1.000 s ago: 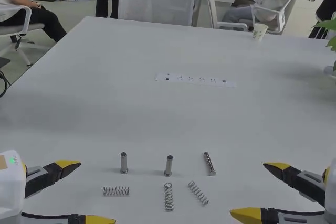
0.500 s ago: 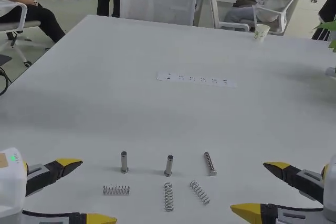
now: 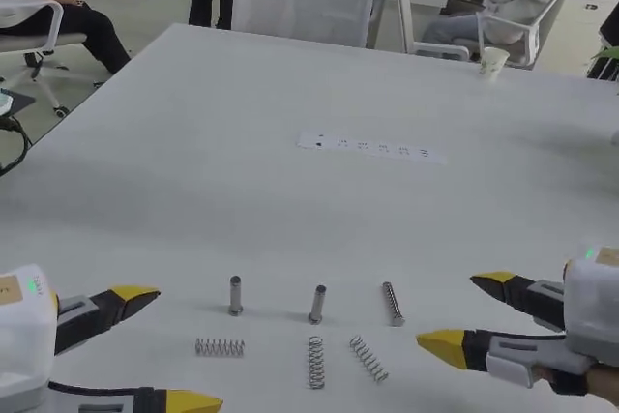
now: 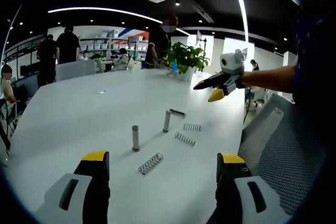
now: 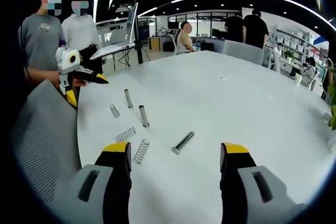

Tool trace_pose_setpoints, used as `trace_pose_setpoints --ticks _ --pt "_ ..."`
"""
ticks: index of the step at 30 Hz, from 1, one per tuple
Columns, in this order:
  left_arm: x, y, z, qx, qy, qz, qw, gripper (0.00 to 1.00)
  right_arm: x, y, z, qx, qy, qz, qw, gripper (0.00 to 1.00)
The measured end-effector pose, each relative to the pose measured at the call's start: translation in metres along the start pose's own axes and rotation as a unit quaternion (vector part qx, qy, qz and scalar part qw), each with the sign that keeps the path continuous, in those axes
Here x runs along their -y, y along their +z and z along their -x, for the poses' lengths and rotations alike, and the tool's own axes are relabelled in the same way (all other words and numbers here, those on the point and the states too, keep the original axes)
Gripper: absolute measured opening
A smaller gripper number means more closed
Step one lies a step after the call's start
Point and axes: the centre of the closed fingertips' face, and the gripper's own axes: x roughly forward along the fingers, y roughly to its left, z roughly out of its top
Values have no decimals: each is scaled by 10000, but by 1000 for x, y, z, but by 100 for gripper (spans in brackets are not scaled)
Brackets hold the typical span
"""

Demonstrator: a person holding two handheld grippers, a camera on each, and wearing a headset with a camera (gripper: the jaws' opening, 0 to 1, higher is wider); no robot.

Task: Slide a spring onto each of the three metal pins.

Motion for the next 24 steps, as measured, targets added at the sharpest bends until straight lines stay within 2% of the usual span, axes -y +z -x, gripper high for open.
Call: trace_pose_setpoints --ticks 10,14,24 --pt "2 2 2 52 -1 -11 10000 81 10 7 -26 -367 -83 -21 9993 58" --pt "2 2 2 56 -5 -20 10000 81 15 7 -36 -548 -180 -52 9983 52" --pt "2 3 3 70 6 -13 10000 81 22 3 -54 -872 -334 -198 9954 44"
